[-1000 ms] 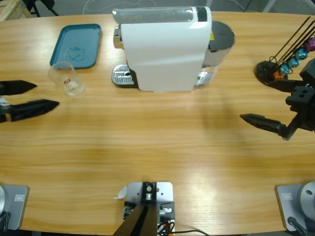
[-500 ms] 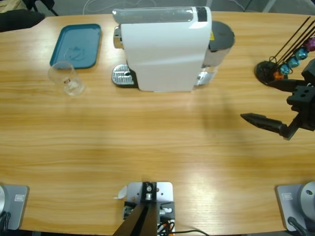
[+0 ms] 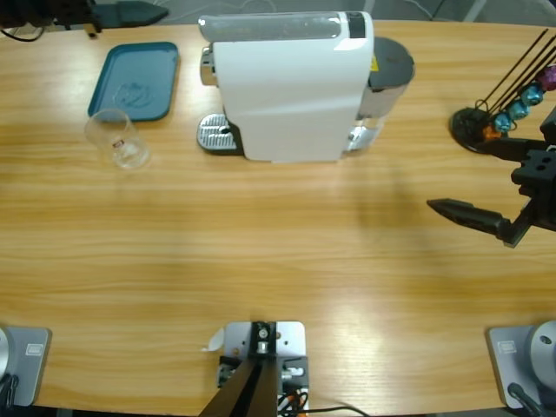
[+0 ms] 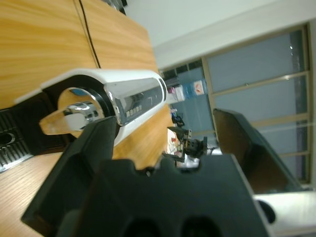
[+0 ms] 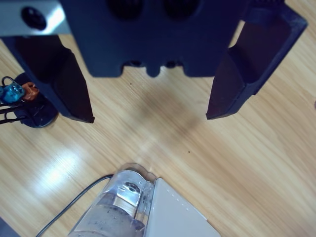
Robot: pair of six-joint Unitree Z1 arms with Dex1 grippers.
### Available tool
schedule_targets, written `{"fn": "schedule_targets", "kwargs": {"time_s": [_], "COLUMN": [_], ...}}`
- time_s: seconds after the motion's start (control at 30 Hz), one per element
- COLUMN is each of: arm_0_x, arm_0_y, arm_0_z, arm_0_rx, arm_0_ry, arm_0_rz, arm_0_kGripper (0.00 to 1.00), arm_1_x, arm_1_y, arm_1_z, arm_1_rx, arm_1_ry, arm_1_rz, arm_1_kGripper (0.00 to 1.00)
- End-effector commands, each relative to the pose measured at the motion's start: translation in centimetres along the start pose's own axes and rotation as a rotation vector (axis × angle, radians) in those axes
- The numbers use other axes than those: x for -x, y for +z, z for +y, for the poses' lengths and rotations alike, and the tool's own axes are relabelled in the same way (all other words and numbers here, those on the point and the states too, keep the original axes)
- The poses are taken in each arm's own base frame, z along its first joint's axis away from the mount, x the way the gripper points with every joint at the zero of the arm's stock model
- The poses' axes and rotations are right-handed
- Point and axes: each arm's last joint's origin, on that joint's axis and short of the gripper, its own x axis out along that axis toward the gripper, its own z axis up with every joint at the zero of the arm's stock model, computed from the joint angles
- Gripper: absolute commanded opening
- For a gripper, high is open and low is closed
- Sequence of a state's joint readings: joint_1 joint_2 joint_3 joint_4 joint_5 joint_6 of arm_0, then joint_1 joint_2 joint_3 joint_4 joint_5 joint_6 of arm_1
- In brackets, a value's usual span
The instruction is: Pour coffee
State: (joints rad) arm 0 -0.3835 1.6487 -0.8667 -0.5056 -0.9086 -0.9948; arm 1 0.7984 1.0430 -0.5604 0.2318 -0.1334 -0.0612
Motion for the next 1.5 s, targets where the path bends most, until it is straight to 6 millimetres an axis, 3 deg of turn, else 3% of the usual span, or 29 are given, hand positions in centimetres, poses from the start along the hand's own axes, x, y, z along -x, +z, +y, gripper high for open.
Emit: {"fn": "schedule_targets", "kwargs": {"time_s": [0.03,0.4,0.57,0.63,0.7,0.93,1.03,1.07,1.33,1.5], "arm_0_x": [-2.4,-3.8,-4.2,-4.3,-4.5,-5.0,-5.0,-5.0,-4.5,-3.4], "arm_0_y": [-0.3,-0.1,0.0,0.0,-0.1,-0.2,0.1,0.1,0.2,0.1], "arm_0_z": [3.0,4.7,4.6,4.5,4.5,4.7,4.2,4.2,3.7,1.9], "arm_0_rx": [0.058,0.081,0.07,0.068,0.068,0.067,0.049,0.045,0.009,-0.031], "arm_0_ry": [-0.006,-0.002,-0.012,-0.014,-0.014,-0.017,-0.031,-0.034,-0.054,-0.076], "arm_0_rz": [0.078,0.094,0.096,0.099,0.103,0.115,0.109,0.107,0.102,0.075], "arm_0_kGripper": [0.844,0.844,0.642,0.626,0.503,0.477,0.03,0.0,0.0,0.0], "arm_1_x": [0.4,0.3,0.3,0.3,0.3,0.4,0.4,0.4,0.4,0.5], "arm_1_y": [-0.7,-0.7,-0.7,-0.7,-0.7,-0.7,-0.7,-0.7,-0.7,-0.7], "arm_1_z": [0.0,0.0,0.0,0.0,0.0,0.0,0.0,0.0,0.0,0.0], "arm_1_rx": [-0.004,-0.004,-0.004,-0.004,-0.004,-0.004,-0.004,-0.004,-0.004,-0.004], "arm_1_ry": [-0.006,-0.007,-0.007,-0.007,-0.007,-0.008,-0.008,-0.008,-0.007,-0.006], "arm_1_rz": [-0.002,0.0,0.0,0.0,0.0,-0.003,-0.003,-0.003,-0.005,-0.006], "arm_1_kGripper": [1.0,1.0,1.0,1.0,1.0,1.0,1.0,1.0,1.0,1.0]}}
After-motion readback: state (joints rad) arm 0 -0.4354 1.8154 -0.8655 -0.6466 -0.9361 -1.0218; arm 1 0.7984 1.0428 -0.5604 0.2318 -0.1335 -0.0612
